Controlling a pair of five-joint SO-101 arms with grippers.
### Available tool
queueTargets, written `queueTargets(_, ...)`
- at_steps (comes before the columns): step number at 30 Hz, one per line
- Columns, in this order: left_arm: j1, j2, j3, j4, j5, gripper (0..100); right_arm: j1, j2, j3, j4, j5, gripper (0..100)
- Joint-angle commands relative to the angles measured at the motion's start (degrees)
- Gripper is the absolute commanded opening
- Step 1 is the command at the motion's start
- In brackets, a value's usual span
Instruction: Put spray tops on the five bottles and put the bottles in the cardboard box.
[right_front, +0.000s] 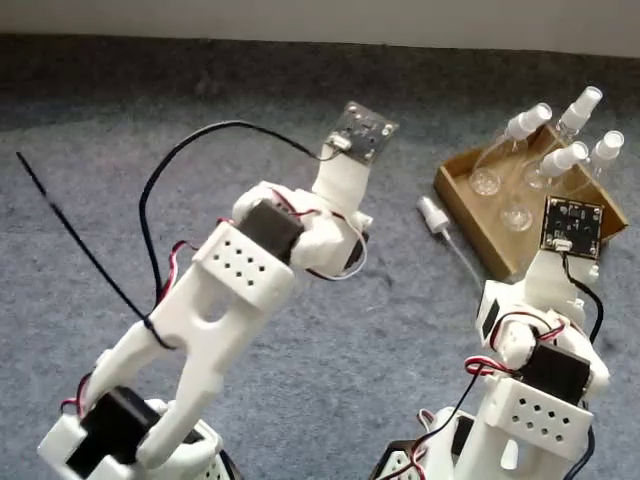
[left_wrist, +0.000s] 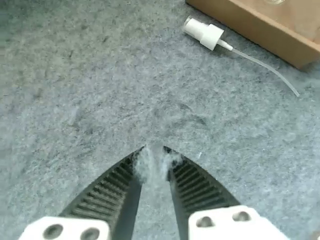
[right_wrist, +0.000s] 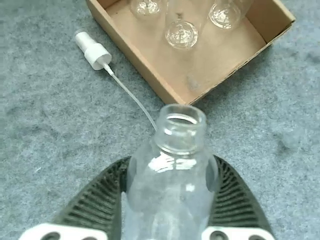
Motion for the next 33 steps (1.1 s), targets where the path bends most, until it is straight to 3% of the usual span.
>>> queueTargets(1,3.21,10.59,-15.87,3.25,3.08,0,1.98,-1.01,-0.40,-0.40,-0.44,10.9)
queueTargets(5,4.79,20.18,-25.19,3.16,6.51,1,2.77,-1.01,0.84,-1.19,-0.35,10.9)
queueTargets(11,5.58,34.86,-41.10,3.08,18.90,14,2.77,-1.01,7.87,-9.36,-0.26,10.9)
queueTargets(15,5.14,45.67,-50.24,2.99,23.56,16,2.42,-1.01,9.10,-10.07,-0.44,10.9)
queueTargets(26,4.44,68.09,-75.74,3.43,24.00,16,2.42,-1.01,9.10,-10.07,-0.44,10.9)
queueTargets(33,4.18,77.23,-83.74,2.99,24.00,17,2.51,-1.01,9.10,-10.07,-0.44,10.9)
